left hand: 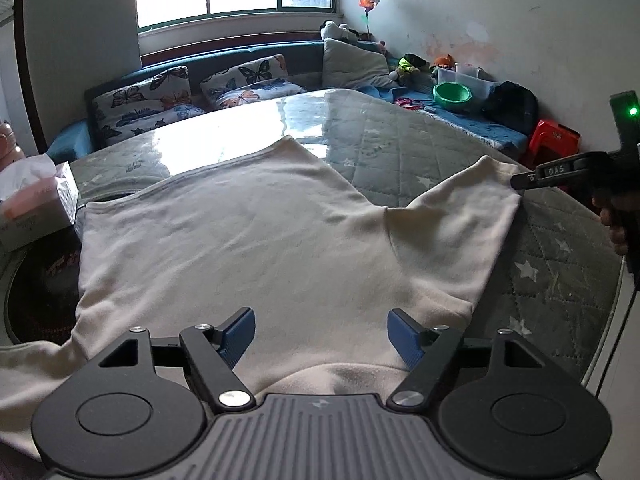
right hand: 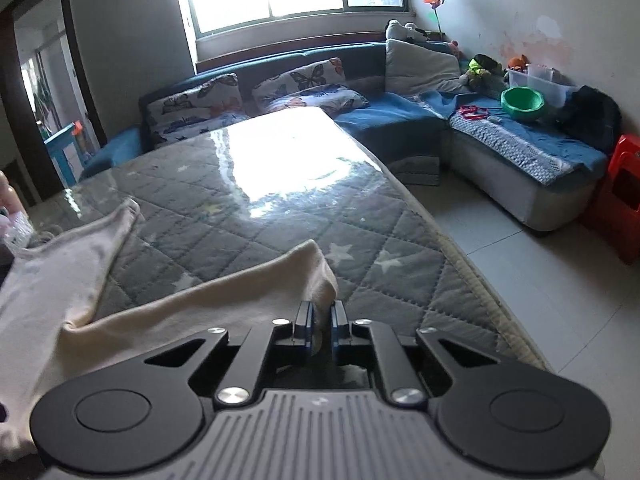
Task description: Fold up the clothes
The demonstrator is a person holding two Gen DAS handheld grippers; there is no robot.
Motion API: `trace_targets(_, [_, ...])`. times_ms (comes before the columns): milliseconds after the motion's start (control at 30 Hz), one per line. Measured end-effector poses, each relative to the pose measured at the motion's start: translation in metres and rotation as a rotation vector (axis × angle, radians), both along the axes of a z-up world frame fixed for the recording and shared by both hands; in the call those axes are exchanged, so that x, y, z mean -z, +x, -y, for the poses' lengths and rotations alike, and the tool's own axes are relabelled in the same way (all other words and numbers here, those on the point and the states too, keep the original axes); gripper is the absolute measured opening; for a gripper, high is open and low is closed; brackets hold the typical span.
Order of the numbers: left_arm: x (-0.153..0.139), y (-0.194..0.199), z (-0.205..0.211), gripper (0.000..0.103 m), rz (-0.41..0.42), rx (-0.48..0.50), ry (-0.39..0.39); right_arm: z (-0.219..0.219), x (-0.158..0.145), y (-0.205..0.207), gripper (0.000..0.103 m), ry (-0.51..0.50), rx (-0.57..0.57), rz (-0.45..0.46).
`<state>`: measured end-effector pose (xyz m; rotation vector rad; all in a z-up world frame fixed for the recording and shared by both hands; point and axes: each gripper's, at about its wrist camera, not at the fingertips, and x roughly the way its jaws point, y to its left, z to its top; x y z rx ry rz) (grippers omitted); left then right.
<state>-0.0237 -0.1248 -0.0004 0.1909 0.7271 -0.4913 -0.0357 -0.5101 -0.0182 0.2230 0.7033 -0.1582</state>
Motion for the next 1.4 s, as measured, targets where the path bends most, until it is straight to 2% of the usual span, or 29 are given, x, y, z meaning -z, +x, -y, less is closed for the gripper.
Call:
trace_targets(233, [0.004,0.006,0.002,0.079,-0.016,-0.010,0.001,-0.006,-0.022,-0.011,0.007,0.066,-0.042,0.054])
trace_targets(500, [0.004,0.006,-0.011,0.081,-0.018,-0.043,-0.014,-0.031,-0.072,-0.018,0.007,0.138,-0.160,0.153])
trace_targets(667, [0.003,0.005,-0.032,0.082,-0.011,-0.083,-0.035,-0.073,-0.110,-0.016,0.007,0.162,-0.303,0.218])
trace_targets(833, [0.001,0.004,-0.059,0.083,-0.001,-0.136,-0.063,-0.134,-0.129,0.002,0.007,0.165,-0.490,0.223])
trace_targets(1000, [0.000,-0.001,-0.081,0.084,-0.004,-0.192,-0.079,-0.200,-0.120,0.026,0.007,0.159,-0.635,0.168])
trace_targets(1267, [0.007,-0.006,-0.108,0.084,-0.024,-0.249,-0.083,-0.277,-0.063,0.045,0.007,0.120,-0.793,-0.002])
trace_targets(1400, [0.005,-0.005,-0.113,0.084,-0.024,-0.258,-0.089,-0.294,-0.042,0.038,0.015,0.081,-0.848,-0.044])
